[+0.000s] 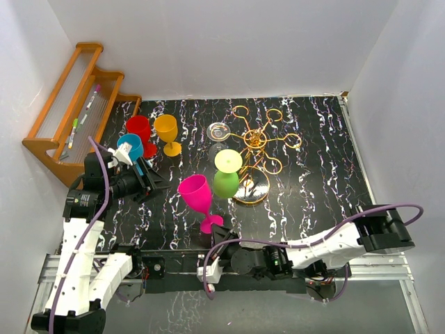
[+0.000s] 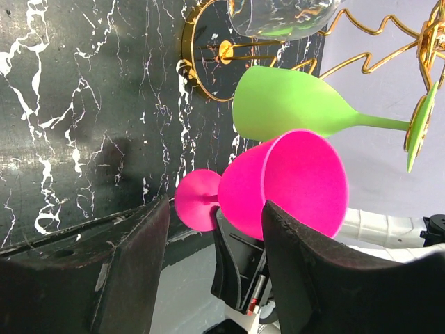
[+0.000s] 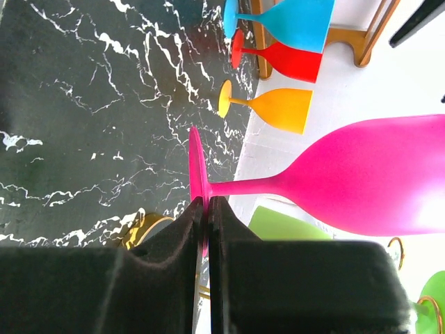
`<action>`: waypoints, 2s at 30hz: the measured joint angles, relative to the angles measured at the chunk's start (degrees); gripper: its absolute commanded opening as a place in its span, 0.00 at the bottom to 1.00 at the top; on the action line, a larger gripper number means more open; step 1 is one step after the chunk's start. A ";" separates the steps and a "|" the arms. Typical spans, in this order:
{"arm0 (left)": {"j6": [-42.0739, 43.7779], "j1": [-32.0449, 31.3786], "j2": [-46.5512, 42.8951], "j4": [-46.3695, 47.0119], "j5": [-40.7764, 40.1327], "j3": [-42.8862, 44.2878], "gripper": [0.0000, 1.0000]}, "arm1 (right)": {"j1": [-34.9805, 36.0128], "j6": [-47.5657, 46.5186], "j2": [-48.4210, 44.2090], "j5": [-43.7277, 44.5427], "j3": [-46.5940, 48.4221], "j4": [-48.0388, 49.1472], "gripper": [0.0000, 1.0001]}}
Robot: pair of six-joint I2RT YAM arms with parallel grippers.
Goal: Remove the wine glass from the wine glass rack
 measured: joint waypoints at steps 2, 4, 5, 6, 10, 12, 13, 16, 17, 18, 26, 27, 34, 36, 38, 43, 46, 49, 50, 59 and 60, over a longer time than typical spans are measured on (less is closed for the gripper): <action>0.07 -0.07 0.09 0.00 0.00 -0.07 0.54 | 0.02 -0.92 1.01 0.17 -0.26 0.55 0.08; 0.17 -0.09 0.07 0.02 0.00 -0.07 0.54 | 0.02 -1.70 1.99 0.17 -0.26 1.05 0.08; 0.22 -0.11 0.07 0.04 0.00 -0.07 0.54 | 0.02 -2.01 2.36 0.20 -0.26 1.36 0.08; 0.22 -0.11 0.07 0.04 0.00 -0.07 0.54 | 0.02 -2.27 2.73 0.22 -0.26 1.66 0.08; 0.24 -0.33 0.07 0.26 0.07 -0.11 0.54 | 0.04 -3.96 4.61 0.76 -0.31 3.78 0.08; 0.26 -0.37 0.04 0.61 0.13 -0.39 0.54 | 0.04 -5.01 6.05 1.03 -0.31 5.09 0.08; 0.31 -0.44 0.00 0.79 0.17 -0.63 0.54 | 0.04 -5.44 6.75 1.07 -0.31 5.60 0.08; 0.42 -0.66 -0.02 0.98 0.35 -1.60 0.54 | 0.07 -6.73 8.50 1.20 -0.31 7.21 0.08; 0.44 -0.74 -0.04 1.07 0.46 -1.99 0.54 | 0.07 -7.06 9.01 1.22 -0.31 7.74 0.08; 0.46 -0.81 -0.04 1.07 0.50 -2.21 0.54 | 0.07 -7.48 9.64 1.25 -0.31 8.39 0.08; 1.38 -1.75 0.02 1.36 1.31 -4.33 0.53 | 0.07 -11.63 14.75 1.79 0.24 14.23 0.08; 1.62 -1.90 0.07 1.38 1.31 -4.66 0.53 | 0.07 -12.41 15.63 1.84 0.57 15.21 0.08; 3.72 -2.62 0.35 1.01 1.27 -6.12 0.18 | 0.07 -15.45 19.32 2.08 2.32 20.15 0.08; 4.20 -2.67 0.57 0.83 1.11 -6.86 0.01 | 0.07 -15.69 19.32 2.23 2.36 20.87 0.08; 7.10 -2.58 1.03 0.70 -1.18 -7.23 0.00 | 0.07 -15.87 19.32 3.43 2.36 21.24 0.09; 9.20 -2.67 3.08 -1.51 -4.90 -6.45 0.00 | 0.07 -15.26 19.32 5.75 2.43 21.66 0.44; 9.40 -2.86 5.55 -3.23 -8.59 -2.51 0.00 | 0.07 -12.90 19.32 6.75 3.08 20.79 0.50; 10.34 -2.89 8.41 -4.07 -13.49 3.48 0.00 | 0.07 -9.20 19.32 7.74 3.23 18.14 0.51; 10.71 -2.89 9.64 -4.02 -15.19 5.62 0.00 | 0.07 -7.72 19.30 8.13 3.23 16.65 0.51; 14.36 -2.89 22.36 -0.20 -28.50 15.08 0.00 | 0.07 2.25 17.68 10.47 3.48 5.49 0.50; 14.84 -2.89 24.37 0.39 -29.94 15.65 0.00 | 0.07 2.82 17.40 10.49 3.50 4.90 0.50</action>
